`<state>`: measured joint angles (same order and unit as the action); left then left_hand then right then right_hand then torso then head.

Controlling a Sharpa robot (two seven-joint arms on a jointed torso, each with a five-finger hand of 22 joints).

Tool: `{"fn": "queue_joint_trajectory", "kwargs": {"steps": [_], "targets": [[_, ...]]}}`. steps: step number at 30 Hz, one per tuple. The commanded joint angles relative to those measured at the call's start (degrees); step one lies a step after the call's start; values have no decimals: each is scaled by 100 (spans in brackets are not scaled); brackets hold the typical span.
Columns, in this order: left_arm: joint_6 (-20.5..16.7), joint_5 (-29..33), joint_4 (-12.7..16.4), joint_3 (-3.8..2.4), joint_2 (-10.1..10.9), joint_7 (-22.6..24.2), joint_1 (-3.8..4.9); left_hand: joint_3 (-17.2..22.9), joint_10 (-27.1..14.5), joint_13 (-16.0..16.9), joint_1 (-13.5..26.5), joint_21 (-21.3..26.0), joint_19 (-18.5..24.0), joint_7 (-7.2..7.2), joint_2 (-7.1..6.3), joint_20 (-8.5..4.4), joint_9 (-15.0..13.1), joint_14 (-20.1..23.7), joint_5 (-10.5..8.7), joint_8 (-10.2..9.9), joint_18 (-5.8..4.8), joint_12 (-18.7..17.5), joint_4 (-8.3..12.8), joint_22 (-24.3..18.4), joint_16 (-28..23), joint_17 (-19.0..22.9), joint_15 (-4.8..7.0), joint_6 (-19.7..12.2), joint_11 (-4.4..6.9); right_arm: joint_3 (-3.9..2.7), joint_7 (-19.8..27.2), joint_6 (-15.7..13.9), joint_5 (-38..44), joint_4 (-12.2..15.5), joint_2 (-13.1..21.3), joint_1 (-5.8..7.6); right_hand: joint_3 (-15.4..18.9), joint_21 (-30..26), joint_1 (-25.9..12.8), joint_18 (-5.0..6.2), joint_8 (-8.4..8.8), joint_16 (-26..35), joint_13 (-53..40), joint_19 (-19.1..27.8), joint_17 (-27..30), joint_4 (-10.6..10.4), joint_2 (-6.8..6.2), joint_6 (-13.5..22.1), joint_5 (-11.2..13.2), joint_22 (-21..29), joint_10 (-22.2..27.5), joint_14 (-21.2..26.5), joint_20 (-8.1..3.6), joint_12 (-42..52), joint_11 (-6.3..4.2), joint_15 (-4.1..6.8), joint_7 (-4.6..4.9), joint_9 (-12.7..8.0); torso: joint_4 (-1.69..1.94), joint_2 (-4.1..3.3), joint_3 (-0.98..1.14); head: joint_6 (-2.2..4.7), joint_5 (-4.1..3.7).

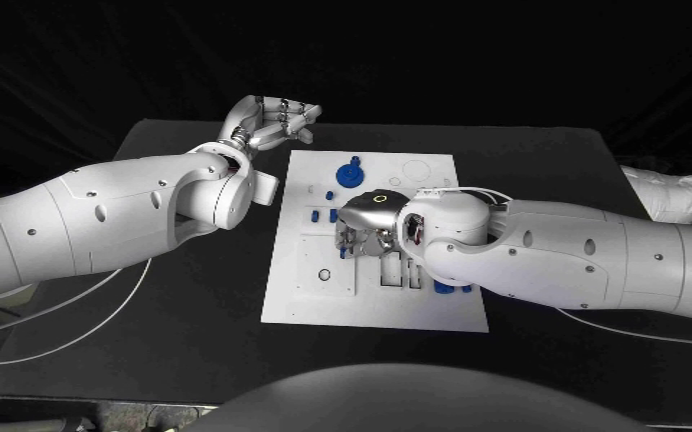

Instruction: Assemble the parts on the task board

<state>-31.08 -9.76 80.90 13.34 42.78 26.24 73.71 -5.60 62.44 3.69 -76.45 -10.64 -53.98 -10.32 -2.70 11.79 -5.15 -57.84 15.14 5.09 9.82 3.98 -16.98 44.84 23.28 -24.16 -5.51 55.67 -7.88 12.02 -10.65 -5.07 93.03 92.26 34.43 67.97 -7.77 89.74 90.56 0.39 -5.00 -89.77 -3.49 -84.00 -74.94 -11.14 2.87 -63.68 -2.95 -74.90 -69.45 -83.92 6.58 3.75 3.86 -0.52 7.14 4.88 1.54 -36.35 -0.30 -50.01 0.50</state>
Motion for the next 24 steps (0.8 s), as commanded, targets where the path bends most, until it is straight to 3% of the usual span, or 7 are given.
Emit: {"fn": "queue_joint_trajectory", "kwargs": {"steps": [1, 8, 14, 18, 24], "targets": [[83, 16, 17, -5, -1, 56, 3, 16, -38, 5, 13, 34, -33, 5, 57, 18, -9, 48, 25, 39, 65, 11, 19, -9, -25, 9, 6, -31, 18, 4, 24, 101, 35, -2, -13, -10, -36, 26, -11, -39, -1, -23, 7, -600, -1506, -6, -49, -18, -35, -1510, 21, -608, 33, -27, 49, -38, -8, 4, 1, -4, 0, 1, 1], [79, 16, 20, -5, 5, 58, 3, 16, -38, 5, 13, 34, -33, 5, 57, 18, -9, 48, 25, 39, 65, 11, 19, -9, -25, 9, 6, -31, 18, 4, 0, 128, 43, -1, -22, -14, -30, 26, -54, -39, 62, -23, 8, -600, -1506, -5, -166, 57, -28, -1510, 105, -608, 64, -31, 75, -63, 18, -18, 3, -5, -3, 1, -8], [77, 16, 26, -5, 14, 58, 3, 16, -38, 5, 13, 34, -33, 5, 57, 18, -9, 48, 25, 39, 65, 11, 19, -9, -25, 9, 6, -31, 18, 5, -28, 139, 46, 4, -18, -15, 93, 26, -279, -39, 159, -23, 2, -600, -1506, -85, -472, 503, -5, -1510, 397, -608, 184, -25, 242, -220, 183, -112, 0, -5, -2, 1, -7], [77, 16, 25, -5, 17, 58, 3, 16, -38, 5, 13, 34, -33, 5, 57, 18, -9, 48, 25, 39, 65, 11, 19, -9, -25, 9, 6, -31, 18, 5, -43, 78, 48, 14, -3, -16, 266, 26, -529, -39, 155, -23, -5, -600, -1506, -130, -663, 856, 7, -1510, 542, -608, 250, -15, 300, -274, 246, -123, 3, -1, -2, 1, -7], [80, 16, 20, -5, 16, 57, 3, 16, -38, 5, 13, 34, -33, 5, 57, 18, -9, 48, 25, 39, 65, 11, 19, -9, -25, 9, 6, -31, 18, 6, -62, -123, 44, 42, 49, -17, 330, 26, -637, -39, 137, -23, -9, -600, -1506, -129, -696, 929, 9, -1510, 608, -608, 281, -8, 318, -291, 264, -109, 2, -4, 2, 1, -12]]}}
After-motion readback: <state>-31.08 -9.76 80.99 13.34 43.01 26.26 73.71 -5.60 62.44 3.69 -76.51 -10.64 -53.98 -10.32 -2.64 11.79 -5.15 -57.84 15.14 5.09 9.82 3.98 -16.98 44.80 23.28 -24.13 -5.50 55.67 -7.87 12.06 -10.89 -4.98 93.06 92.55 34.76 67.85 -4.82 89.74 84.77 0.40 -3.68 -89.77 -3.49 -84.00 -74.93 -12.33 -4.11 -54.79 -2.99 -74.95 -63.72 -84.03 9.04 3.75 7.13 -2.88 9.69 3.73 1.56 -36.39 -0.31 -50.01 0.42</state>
